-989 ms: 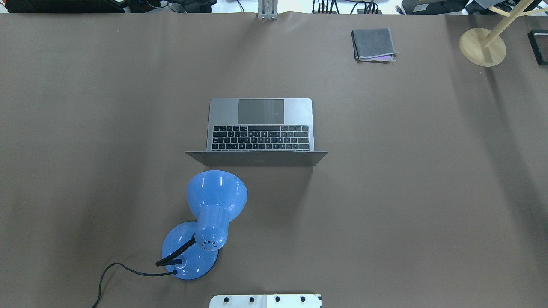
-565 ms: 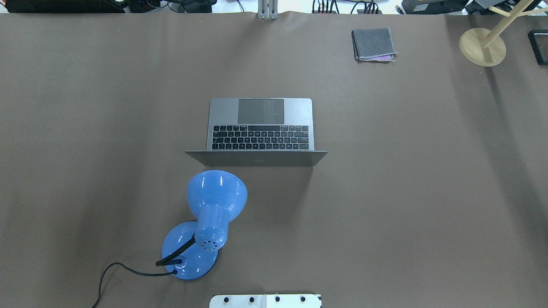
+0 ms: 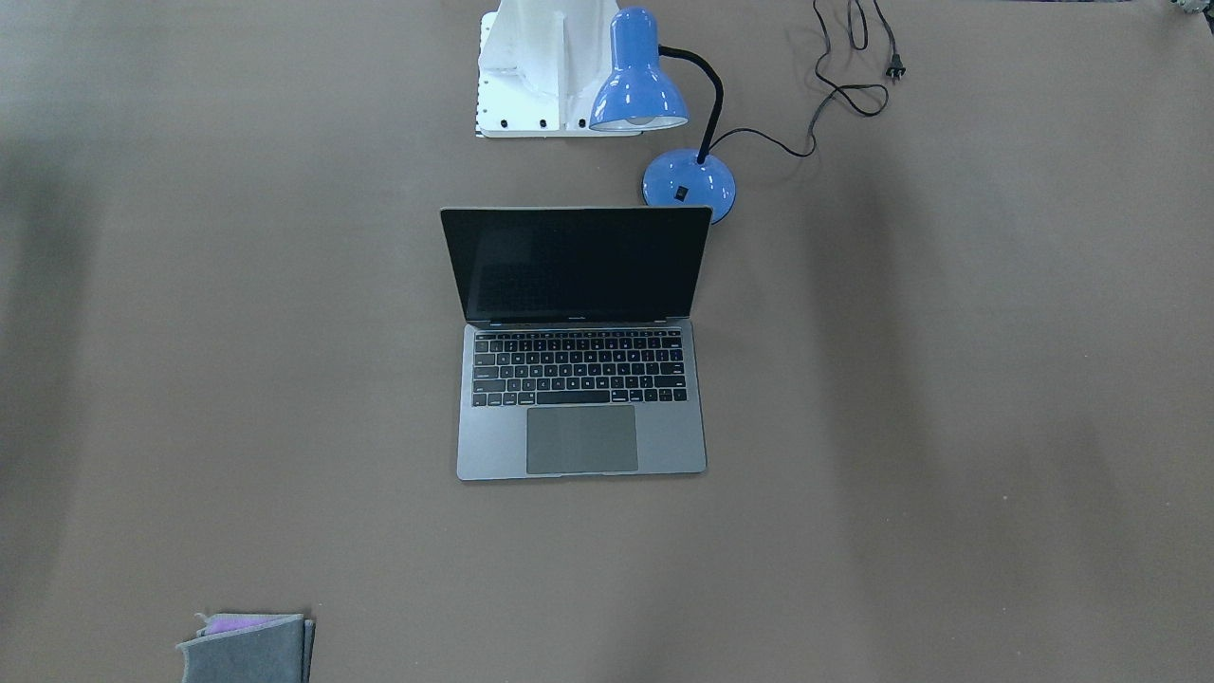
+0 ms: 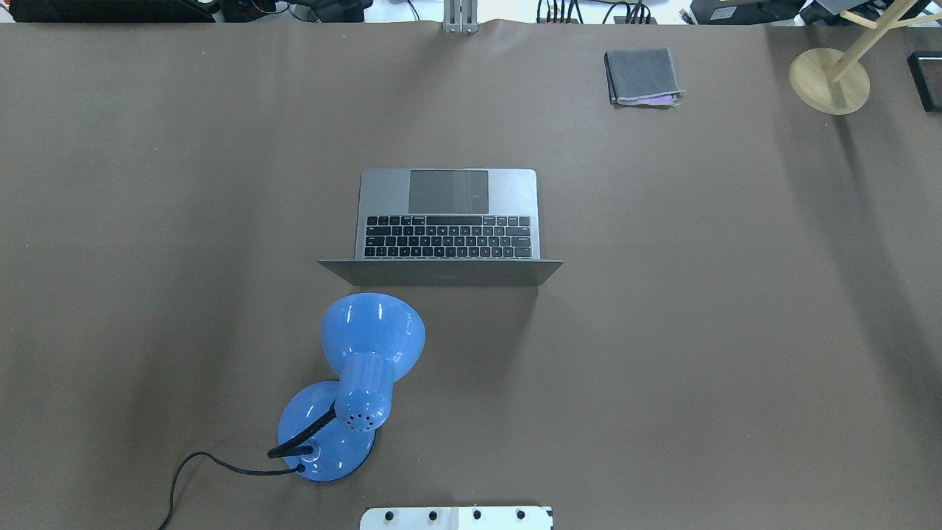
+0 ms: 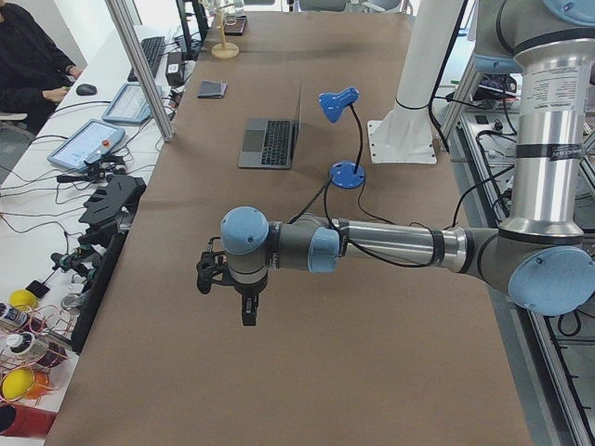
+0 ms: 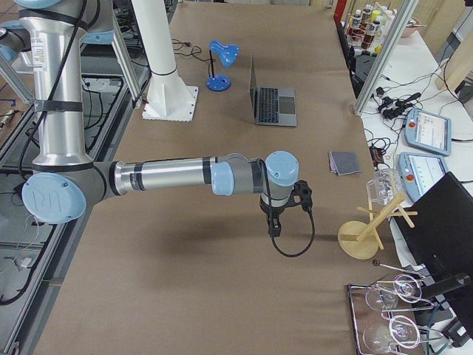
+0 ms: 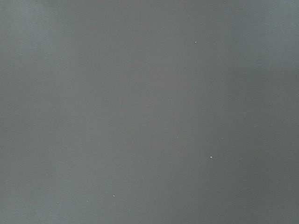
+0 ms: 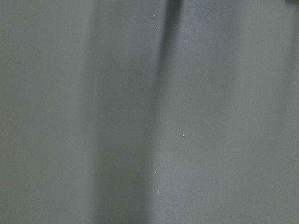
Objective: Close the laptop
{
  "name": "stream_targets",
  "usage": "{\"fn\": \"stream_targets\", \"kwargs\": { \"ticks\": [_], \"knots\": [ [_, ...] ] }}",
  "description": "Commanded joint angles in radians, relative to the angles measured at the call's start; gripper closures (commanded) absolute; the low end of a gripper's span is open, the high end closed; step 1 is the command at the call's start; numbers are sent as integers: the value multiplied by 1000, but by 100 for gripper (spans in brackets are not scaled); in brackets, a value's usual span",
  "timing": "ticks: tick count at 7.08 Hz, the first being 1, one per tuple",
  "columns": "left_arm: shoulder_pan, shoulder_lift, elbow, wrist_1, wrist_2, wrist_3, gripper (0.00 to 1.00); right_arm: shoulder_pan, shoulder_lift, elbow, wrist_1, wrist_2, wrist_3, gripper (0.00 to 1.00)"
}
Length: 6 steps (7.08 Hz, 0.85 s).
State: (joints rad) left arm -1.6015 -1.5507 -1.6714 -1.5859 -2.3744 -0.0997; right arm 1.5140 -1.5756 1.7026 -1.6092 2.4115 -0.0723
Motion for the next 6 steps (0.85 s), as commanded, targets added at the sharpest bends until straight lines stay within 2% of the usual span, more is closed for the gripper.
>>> {"fn": "stream_targets", "kwargs": {
  "ticks": [1, 6],
  "knots": [
    [0, 0, -1, 0, 0, 0, 2, 0, 0, 0, 0, 1, 0, 0],
    [0, 0, -1, 0, 1, 2, 2, 0, 0, 2, 2, 6, 0, 0]
  ]
}}
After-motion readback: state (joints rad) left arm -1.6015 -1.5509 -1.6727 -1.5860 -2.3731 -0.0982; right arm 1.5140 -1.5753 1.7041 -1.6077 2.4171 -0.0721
